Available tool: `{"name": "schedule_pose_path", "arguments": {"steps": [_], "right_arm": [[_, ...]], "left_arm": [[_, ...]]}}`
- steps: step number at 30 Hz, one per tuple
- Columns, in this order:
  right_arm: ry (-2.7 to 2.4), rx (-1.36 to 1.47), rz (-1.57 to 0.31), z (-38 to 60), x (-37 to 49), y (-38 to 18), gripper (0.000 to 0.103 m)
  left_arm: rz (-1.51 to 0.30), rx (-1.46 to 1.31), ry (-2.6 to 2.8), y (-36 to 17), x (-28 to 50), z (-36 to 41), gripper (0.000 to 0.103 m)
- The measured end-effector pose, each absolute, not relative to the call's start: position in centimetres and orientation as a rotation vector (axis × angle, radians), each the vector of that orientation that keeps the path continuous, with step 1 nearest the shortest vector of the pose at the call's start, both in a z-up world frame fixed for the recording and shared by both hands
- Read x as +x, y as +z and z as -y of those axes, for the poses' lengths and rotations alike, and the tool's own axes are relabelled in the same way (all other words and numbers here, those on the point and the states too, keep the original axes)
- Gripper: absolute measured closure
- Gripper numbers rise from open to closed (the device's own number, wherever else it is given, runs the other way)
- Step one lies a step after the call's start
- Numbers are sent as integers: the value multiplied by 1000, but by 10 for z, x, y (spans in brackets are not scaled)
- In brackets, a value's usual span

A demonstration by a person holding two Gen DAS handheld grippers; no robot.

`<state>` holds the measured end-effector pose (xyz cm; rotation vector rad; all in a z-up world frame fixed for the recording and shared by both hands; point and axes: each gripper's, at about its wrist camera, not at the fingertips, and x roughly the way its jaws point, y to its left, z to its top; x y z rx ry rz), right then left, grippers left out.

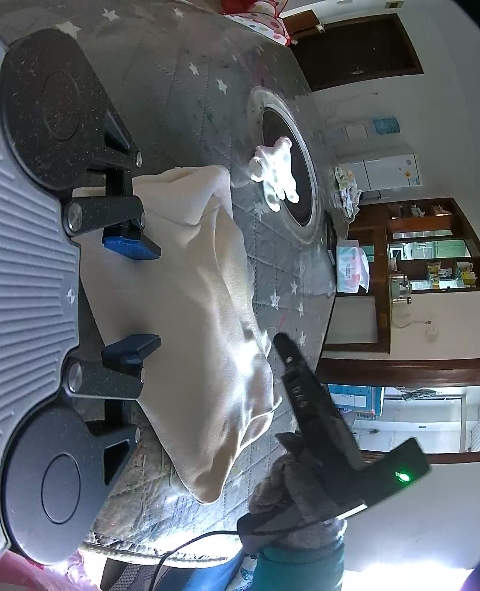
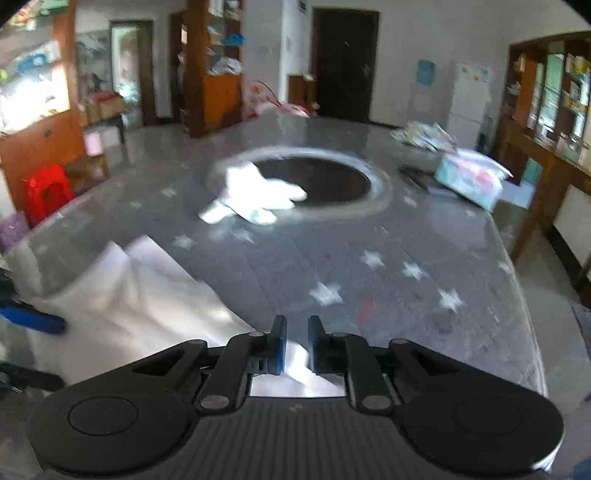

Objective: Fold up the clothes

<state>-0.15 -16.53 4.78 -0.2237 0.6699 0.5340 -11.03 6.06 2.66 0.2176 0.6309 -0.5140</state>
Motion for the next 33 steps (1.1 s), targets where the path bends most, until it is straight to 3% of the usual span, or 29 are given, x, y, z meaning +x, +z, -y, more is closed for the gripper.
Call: {"name": "schedule_pose_path", "arguments": {"steps": [10,14,24,33], "right_arm": [[714,-269,-725,103,6,31,91],[668,-201,-740,103,23,24,84],[781,-233,-707,88,7,43,83],[743,-177,-765,61,37,28,83]], "left_arm": [[-633,204,-520,26,-112,-63,54],[-632,194,-519,25,-112,-65,53],[-644,75,-470,31,-103,-88,52],[-658,39,-474,26,-106,-94,52]]}}
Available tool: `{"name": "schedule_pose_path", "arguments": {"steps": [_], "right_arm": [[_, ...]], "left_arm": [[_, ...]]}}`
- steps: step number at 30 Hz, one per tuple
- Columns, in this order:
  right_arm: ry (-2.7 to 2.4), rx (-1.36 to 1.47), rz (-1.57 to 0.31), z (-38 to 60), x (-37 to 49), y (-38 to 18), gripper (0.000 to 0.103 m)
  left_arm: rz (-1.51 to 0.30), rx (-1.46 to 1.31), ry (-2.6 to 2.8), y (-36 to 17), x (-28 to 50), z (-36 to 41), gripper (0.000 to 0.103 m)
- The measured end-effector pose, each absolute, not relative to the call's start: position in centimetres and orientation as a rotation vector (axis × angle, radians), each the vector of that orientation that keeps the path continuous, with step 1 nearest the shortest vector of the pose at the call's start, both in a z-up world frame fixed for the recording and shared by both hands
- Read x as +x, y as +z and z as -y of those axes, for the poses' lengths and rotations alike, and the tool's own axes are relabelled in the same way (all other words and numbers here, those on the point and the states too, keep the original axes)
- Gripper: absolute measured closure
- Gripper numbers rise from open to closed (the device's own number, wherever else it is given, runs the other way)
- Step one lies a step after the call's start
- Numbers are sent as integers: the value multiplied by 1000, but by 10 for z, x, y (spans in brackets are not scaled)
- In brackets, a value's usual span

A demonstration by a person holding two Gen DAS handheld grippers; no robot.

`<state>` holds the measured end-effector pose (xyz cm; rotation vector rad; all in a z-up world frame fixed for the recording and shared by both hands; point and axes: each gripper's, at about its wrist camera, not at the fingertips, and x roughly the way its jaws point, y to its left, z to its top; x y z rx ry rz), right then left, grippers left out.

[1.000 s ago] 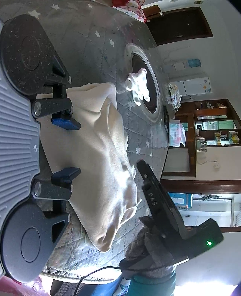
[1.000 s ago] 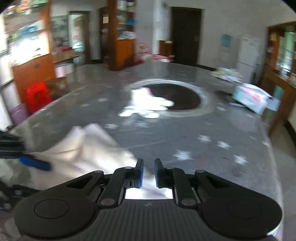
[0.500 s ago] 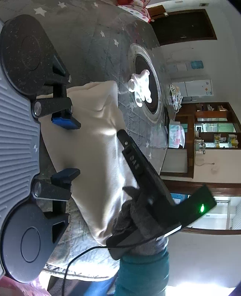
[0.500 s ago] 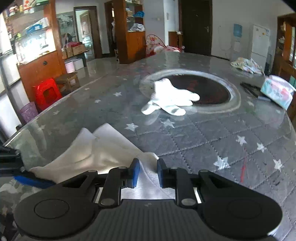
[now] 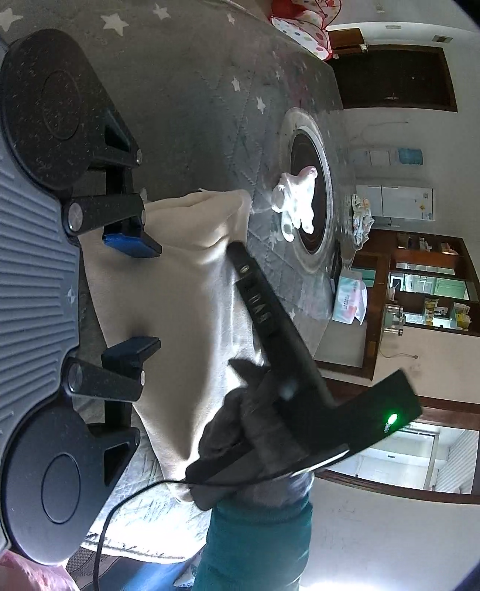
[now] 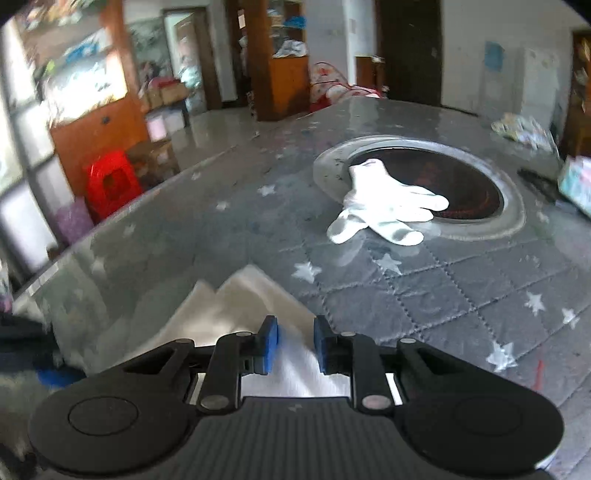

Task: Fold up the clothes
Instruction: 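Release the folded sweatshirt and smooth it with both grippers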

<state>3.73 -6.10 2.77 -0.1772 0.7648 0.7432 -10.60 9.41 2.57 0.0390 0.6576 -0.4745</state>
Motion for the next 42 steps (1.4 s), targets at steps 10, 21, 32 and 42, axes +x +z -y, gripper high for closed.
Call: {"name": "schedule_pose_path", "arguments": {"steps": [10,21,32,42], "right_arm": [[715,-240,-680,117,8,66,83],[611,-221,-747,184,-28,38,84],[542,-130,-705,207,-19,44,84],[580,-204,-725,199,-19,38,83]], "left_arm": [[-645,10,-473,43,-98,-96,52],[-647,-42,-486,51,-55,-74,52],[-710,-70,-450,32,-9,-57,57],[-711,-55,-417,24,-2,-54,56]]}}
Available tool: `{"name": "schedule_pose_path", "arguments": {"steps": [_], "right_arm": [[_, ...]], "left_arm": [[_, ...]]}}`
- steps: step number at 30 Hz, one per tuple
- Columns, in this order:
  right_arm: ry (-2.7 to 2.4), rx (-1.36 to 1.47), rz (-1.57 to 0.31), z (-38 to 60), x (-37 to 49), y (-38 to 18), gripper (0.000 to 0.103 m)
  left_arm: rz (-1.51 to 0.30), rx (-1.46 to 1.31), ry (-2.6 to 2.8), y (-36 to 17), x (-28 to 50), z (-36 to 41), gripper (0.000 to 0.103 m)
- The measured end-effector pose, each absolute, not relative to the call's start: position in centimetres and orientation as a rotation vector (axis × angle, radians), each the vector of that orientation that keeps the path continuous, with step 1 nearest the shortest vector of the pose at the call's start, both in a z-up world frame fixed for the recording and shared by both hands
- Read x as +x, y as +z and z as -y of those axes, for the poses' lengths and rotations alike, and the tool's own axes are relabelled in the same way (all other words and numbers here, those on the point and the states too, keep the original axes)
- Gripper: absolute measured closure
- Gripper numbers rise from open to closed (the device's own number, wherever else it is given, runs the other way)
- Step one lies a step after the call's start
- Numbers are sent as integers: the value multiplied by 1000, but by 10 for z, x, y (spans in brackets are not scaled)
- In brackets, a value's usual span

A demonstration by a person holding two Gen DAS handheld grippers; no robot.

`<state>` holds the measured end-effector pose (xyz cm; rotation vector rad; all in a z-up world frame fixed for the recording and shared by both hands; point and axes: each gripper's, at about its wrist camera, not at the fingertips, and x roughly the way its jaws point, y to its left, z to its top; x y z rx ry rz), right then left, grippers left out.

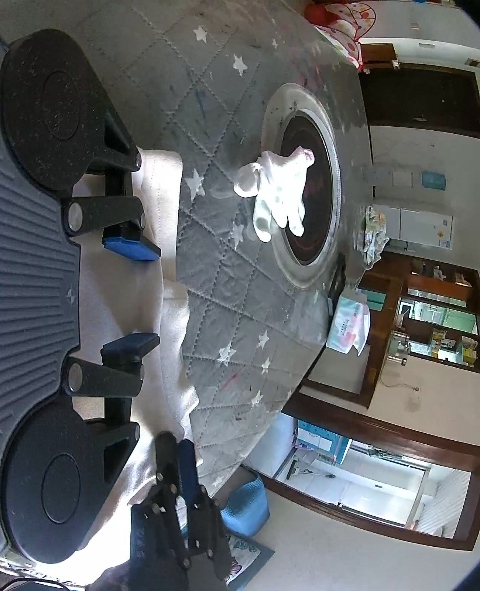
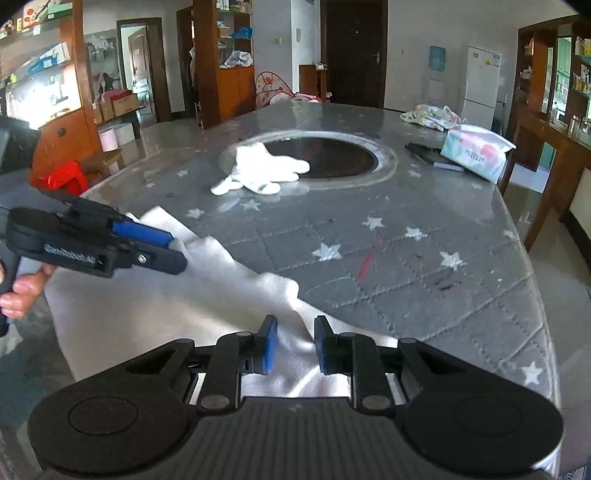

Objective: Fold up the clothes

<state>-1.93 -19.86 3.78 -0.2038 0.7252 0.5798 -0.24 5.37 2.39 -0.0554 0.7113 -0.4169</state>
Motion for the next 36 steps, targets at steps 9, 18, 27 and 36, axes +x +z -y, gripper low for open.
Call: {"name": "schedule_pose_path", "arguments": {"steps": [9,18,27,36], "right_arm": [[712,-308,-730,200,-69,54,83],[708,-337,-733,197,-90,44,83],[743,-347,-733,183,-98,43,83],[819,-413,-698,151,-106,52,76]], "left_arm": [[-661,-44,-446,42,-40,-59,56],[-648,14,-379,40,-90,-72,55],[-664,-48,-349,32,-101,-88,55],[-681,-137,-291,30,-104,-111,53]]}}
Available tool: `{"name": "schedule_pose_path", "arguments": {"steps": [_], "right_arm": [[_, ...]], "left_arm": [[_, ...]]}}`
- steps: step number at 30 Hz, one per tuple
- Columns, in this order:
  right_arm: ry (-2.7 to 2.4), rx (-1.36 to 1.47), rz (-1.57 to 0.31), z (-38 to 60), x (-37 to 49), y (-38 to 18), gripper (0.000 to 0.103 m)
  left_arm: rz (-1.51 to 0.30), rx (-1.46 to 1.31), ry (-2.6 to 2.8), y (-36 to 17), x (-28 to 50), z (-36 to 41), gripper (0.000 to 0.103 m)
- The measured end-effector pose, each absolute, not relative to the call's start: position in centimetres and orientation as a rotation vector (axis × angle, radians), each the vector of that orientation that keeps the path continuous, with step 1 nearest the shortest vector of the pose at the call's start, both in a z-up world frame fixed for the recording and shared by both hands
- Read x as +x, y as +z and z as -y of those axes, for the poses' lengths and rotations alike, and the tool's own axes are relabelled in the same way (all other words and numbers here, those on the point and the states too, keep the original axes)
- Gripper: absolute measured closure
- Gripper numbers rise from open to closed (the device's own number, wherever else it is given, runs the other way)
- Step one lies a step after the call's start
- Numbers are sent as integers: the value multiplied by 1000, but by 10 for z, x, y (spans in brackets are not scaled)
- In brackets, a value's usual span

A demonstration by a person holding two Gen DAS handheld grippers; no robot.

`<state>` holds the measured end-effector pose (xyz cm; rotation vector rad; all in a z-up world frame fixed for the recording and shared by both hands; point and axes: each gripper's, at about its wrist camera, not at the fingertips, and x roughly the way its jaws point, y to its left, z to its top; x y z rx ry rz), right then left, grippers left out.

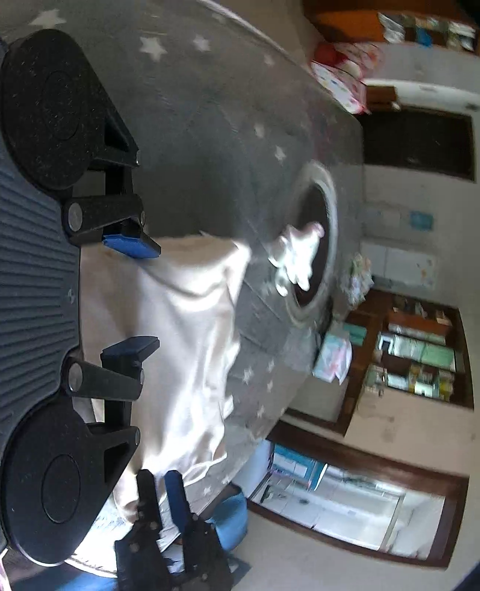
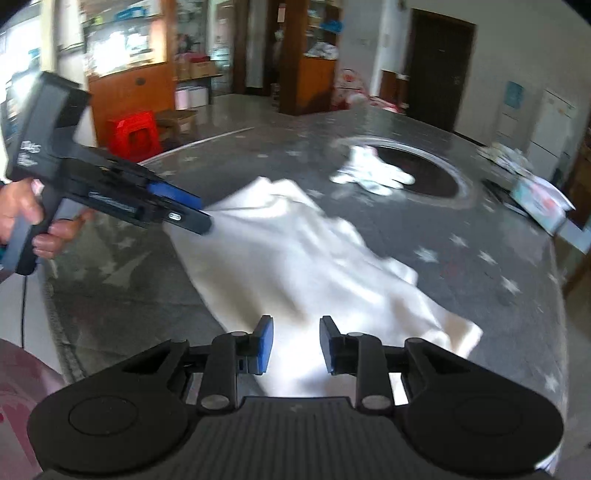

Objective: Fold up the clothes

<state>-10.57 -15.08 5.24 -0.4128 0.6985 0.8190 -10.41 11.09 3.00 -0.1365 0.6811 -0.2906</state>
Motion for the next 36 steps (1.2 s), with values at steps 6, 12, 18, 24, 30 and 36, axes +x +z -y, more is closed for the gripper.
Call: {"name": "schedule_pose_path", "arguments": {"steps": [6,12,18,24,30,36], "right_arm": [[897,-473,-669,113,-111,56,76],[981,-548,-636,66,-114,53,71],[1004,-628,-597,26,-116,39,68],[963,-654,-574,13,-116,31,79],[953,-506,-583,30,-107,49,94],[966,-401,-577,49,-106,68,95]], "left_arm": [[-698,-217,-273,28,-110,-133,53],[-663,-280,-227,44,-114,-160,46],[-690,-400,-211,44,-111,-178,36],[-723,-477,-242,41,-106,-177,27],[-772,-590,-268,34,-94,-173,22],[-824,-762,-322,26,-78,-166,22]]}}
